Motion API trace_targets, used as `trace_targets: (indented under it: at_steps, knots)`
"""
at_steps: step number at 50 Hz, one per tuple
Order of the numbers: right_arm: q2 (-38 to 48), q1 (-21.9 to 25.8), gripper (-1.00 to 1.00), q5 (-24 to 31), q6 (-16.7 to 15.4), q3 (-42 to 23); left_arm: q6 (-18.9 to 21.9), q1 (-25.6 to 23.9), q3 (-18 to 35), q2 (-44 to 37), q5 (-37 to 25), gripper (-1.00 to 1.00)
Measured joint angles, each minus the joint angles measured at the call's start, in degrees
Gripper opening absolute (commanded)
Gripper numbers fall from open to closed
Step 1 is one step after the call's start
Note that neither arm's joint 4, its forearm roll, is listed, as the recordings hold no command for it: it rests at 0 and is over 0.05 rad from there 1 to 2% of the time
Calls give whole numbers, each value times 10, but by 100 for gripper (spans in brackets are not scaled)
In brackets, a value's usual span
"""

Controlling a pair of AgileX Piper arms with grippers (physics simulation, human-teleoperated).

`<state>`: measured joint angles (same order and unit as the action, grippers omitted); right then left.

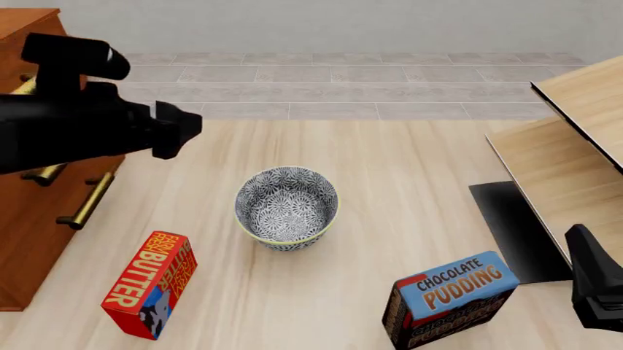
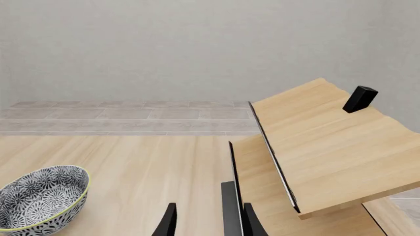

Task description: Close the top drawer of the cabinet and put the bowl on top of it.

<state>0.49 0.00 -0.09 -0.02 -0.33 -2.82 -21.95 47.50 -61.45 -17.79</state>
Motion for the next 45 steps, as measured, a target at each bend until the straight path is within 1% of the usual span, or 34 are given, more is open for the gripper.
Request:
trace_targets:
  at_steps: [45]
  knots:
    - [0,0,100,0,0,0,-16,-7,14,-117,60,100]
